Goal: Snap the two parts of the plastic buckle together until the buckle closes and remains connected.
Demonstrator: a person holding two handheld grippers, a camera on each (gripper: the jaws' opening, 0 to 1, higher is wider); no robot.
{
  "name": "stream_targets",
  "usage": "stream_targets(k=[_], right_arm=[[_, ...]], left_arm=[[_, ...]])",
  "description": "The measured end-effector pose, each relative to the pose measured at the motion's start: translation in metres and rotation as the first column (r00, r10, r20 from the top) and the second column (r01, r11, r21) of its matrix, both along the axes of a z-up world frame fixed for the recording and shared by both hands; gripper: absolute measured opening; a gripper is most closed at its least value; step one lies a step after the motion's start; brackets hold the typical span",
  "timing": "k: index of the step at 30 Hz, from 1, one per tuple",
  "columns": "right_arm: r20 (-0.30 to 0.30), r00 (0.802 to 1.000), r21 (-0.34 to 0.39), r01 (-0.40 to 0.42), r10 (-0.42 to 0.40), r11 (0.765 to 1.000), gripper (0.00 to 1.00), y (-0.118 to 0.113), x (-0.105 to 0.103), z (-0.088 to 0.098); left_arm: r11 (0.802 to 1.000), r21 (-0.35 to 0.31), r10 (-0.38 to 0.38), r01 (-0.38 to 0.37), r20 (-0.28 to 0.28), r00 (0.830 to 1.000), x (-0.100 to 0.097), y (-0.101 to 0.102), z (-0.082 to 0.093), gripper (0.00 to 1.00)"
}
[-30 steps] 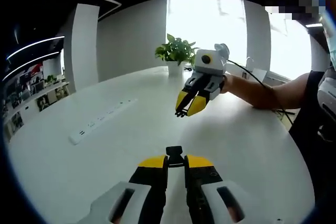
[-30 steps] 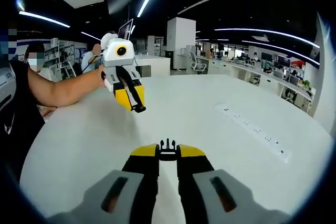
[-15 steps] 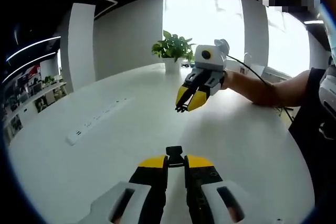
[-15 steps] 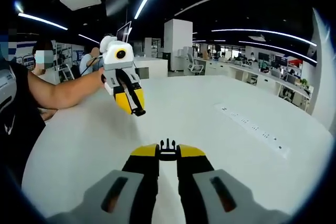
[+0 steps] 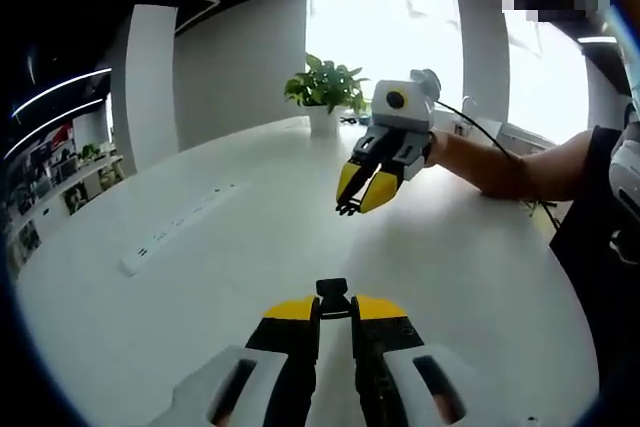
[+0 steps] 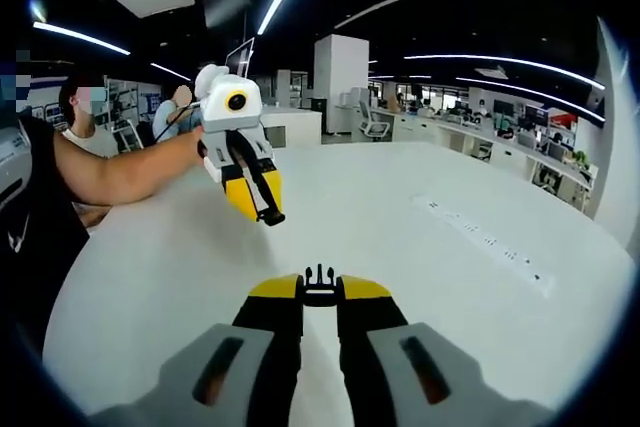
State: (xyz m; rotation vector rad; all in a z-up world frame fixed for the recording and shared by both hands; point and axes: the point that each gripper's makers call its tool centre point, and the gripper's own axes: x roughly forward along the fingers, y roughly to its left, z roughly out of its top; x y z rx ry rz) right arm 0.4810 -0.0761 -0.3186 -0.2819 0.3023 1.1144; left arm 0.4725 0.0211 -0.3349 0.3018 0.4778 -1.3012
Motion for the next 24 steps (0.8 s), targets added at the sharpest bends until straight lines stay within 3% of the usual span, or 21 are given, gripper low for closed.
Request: stream_targets(k=[24], right_arm=[[-0.007,1.000,-0.006,-0.007,0.007,1.000,0.12,0.003,-0.017,-0.005]], left_arm=[[1.000,0.008,-0.003,0.003,0.006,1.000,-0.009,-0.001,0.000,0.10]])
